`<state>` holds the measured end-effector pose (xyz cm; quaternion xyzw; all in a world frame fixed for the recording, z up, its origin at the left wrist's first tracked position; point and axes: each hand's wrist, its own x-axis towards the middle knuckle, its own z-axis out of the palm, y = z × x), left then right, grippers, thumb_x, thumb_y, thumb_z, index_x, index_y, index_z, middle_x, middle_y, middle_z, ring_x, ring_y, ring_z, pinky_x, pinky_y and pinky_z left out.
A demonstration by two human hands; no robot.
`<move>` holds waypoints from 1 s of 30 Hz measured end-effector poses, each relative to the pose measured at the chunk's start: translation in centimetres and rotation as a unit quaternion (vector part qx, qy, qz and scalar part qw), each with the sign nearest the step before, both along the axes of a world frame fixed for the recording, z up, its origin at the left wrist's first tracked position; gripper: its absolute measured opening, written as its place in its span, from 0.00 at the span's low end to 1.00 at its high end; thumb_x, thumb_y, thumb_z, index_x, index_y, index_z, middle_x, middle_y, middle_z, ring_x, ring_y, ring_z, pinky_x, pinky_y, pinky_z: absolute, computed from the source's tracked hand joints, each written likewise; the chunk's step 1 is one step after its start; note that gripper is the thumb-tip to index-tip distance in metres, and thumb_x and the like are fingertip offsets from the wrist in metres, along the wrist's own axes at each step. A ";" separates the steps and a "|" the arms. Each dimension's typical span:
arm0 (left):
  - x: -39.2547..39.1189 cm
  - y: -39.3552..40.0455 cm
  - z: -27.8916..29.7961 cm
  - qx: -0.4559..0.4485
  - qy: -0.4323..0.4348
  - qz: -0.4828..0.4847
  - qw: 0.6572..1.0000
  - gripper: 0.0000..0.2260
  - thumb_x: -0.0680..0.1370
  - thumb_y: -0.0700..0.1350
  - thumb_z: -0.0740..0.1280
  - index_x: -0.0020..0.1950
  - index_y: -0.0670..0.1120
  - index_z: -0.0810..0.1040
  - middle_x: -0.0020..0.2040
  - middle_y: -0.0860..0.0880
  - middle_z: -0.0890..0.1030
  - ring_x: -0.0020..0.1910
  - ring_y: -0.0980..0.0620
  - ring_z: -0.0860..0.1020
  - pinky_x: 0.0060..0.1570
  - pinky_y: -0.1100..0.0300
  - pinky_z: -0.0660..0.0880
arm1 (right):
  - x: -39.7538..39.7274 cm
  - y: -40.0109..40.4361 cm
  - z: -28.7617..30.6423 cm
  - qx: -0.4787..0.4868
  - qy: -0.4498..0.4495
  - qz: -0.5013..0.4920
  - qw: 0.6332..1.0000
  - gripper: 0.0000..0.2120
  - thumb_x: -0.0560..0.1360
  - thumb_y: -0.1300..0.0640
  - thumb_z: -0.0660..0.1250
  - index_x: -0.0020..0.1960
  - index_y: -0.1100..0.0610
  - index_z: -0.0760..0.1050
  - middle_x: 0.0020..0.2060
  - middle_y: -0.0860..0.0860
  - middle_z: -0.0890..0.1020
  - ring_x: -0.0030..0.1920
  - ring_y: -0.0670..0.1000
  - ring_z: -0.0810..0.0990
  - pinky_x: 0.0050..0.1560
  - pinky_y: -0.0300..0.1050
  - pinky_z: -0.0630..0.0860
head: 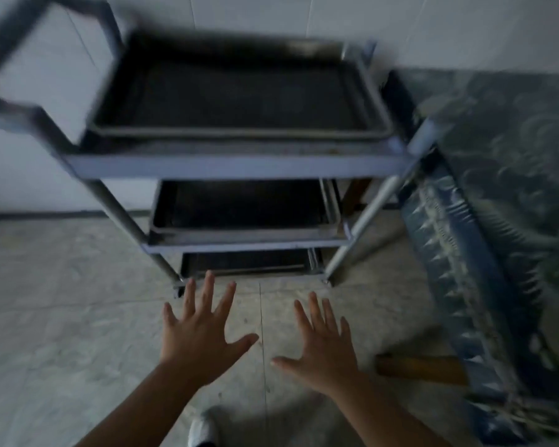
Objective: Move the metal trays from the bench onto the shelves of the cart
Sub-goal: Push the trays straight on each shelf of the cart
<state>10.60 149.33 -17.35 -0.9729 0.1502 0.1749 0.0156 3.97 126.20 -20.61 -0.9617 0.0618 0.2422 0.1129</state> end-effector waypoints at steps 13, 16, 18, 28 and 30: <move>1.5 2.5 26.3 -0.009 -0.117 -0.037 0.992 0.45 0.65 0.80 0.34 0.75 0.59 0.26 0.81 0.48 0.33 0.80 0.42 0.37 0.75 0.33 0.49 | 2.7 0.8 27.0 -0.039 -0.156 0.030 0.987 0.57 0.59 0.16 0.49 0.78 0.43 0.34 0.72 0.44 0.24 0.76 0.53 0.28 0.73 0.65 0.42; 3.0 3.4 27.9 -0.009 -0.130 -0.043 0.991 0.46 0.61 0.81 0.30 0.74 0.61 0.25 0.78 0.49 0.29 0.80 0.41 0.37 0.75 0.32 0.50 | 3.9 1.1 28.9 -0.053 -0.176 0.029 0.983 0.57 0.60 0.16 0.48 0.78 0.44 0.35 0.72 0.44 0.26 0.77 0.54 0.32 0.73 0.66 0.41; 4.4 4.1 28.3 -0.027 -0.142 -0.042 0.989 0.47 0.60 0.82 0.30 0.74 0.61 0.25 0.77 0.50 0.28 0.80 0.41 0.36 0.74 0.32 0.49 | 4.9 1.4 29.5 -0.058 -0.184 0.019 0.981 0.57 0.60 0.16 0.48 0.78 0.43 0.32 0.72 0.45 0.25 0.77 0.54 0.31 0.73 0.65 0.40; 11.5 6.5 27.2 -0.053 -0.141 -0.054 0.987 0.46 0.62 0.82 0.32 0.76 0.63 0.29 0.77 0.51 0.30 0.80 0.42 0.38 0.73 0.31 0.48 | 10.1 3.6 28.7 -0.071 -0.181 -0.015 0.981 0.56 0.60 0.16 0.45 0.78 0.44 0.32 0.77 0.51 0.30 0.78 0.56 0.33 0.74 0.65 0.42; 12.6 6.0 26.4 -0.056 -0.130 -0.052 0.989 0.46 0.62 0.82 0.32 0.75 0.63 0.28 0.77 0.51 0.30 0.80 0.42 0.38 0.73 0.31 0.49 | 11.1 3.2 27.9 -0.077 -0.177 -0.007 0.981 0.56 0.60 0.16 0.45 0.78 0.45 0.33 0.78 0.52 0.32 0.78 0.57 0.35 0.74 0.65 0.43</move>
